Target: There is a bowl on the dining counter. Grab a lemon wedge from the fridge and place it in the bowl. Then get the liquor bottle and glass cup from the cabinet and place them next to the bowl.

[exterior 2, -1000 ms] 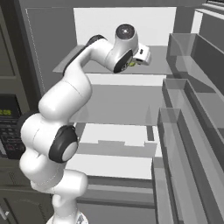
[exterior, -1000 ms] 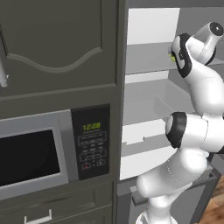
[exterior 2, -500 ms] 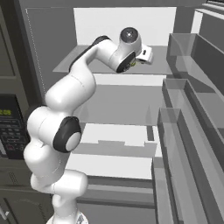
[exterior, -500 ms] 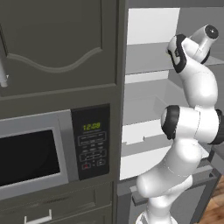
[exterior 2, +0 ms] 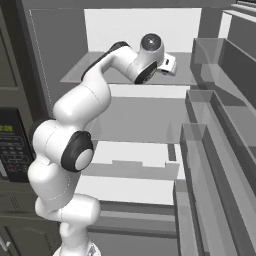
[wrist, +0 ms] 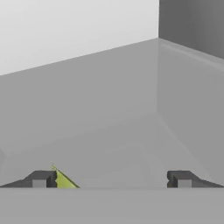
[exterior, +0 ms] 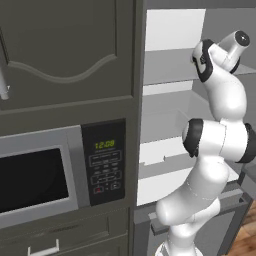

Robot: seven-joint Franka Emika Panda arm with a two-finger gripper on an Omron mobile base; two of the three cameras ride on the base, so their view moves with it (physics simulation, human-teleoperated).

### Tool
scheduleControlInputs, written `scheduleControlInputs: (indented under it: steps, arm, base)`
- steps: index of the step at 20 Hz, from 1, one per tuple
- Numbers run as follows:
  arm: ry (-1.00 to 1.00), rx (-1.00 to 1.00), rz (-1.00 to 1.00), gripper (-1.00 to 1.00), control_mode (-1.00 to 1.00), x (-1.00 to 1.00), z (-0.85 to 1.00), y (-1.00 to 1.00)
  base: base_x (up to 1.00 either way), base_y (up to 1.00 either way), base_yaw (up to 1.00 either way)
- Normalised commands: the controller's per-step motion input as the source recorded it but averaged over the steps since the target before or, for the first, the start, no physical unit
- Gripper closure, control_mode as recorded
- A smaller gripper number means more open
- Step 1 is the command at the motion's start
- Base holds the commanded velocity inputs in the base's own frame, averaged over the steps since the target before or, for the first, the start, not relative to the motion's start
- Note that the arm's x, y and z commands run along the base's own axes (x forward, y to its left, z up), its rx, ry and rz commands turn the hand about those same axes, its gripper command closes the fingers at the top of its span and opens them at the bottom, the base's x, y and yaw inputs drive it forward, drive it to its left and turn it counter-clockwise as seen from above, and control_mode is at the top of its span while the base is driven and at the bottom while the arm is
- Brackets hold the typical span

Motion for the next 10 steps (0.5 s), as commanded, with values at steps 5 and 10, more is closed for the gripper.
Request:
scheduleControlInputs:
  steps: [5, 10]
  arm:
    - [0.00, 0.00, 0.00, -1.00, -1.00, 0.02, -0.21, 0.00]
    - [0.00, 0.00, 0.00, -1.00, -1.00, 0.26, -0.14, 0.00]
  base:
    - [0.00, 0.00, 0.00]
    - [0.00, 0.00, 0.00]
